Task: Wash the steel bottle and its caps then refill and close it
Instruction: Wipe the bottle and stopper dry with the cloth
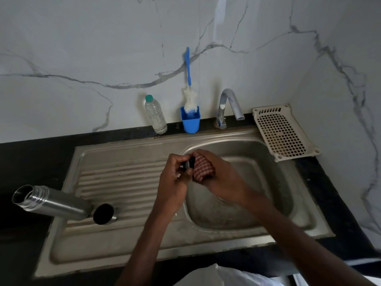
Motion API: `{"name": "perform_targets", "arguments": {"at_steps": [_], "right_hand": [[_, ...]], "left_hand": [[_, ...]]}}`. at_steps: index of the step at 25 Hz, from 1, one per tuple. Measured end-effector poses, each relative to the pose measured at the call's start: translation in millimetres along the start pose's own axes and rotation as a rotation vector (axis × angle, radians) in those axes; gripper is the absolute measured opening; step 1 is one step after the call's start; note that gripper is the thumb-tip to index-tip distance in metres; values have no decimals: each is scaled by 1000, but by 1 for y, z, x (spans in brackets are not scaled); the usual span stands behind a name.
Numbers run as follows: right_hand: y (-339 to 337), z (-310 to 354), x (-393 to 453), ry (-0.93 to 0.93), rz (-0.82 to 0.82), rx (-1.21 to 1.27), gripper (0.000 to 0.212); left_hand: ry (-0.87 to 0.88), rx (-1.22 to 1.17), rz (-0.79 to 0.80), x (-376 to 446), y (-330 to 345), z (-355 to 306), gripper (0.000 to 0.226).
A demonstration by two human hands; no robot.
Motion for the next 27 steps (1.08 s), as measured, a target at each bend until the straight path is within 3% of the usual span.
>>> {"name": "perform_targets", "arguments": {"at_steps": [3, 7, 11, 16, 19, 20, 22, 23, 25, 27], "right_hand": [[20, 2, -19, -77, -5, -169, 80], [12, -9, -15, -90, -128, -52, 59], [21, 1, -31, -308, -94, -492, 64], [8, 13, -3, -125, -9, -363, 57], [35, 15, -17, -280, 70, -859, 80], [41, 16, -23, -275, 107, -891, 84], [39, 17, -13, -217, 129, -775, 73], [33, 23, -1, -148, 135, -598, 61], [22, 22, 15, 80, 186, -88, 48], [26, 19, 17, 275, 215, 429, 50]], "left_hand": [[-27, 64, -32, -2, 3, -5, 30], [-111, -3, -26, -3, 1, 4, 23], [-240, -264, -62, -14, -7, 9, 13], [-158, -231, -77, -25, -10, 5, 20], [-162, -277, -160, -28, -18, 8, 27], [-166, -285, -174, -30, -20, 10, 28], [-144, -269, -169, -34, -21, 12, 28], [-122, -258, -166, -36, -21, 10, 27], [-75, -279, -206, -37, -24, 5, 27], [-47, -338, -280, -35, -30, -1, 29]]}}
Point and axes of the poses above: each hand's wrist, its own x-axis towards the middle knuckle, its own y-axis out of the palm, z = x × y, the point moved 5 cm from there along x, towards the middle knuckle, and after that the axes turned 6 degrees about z, right-handed, at the moved point
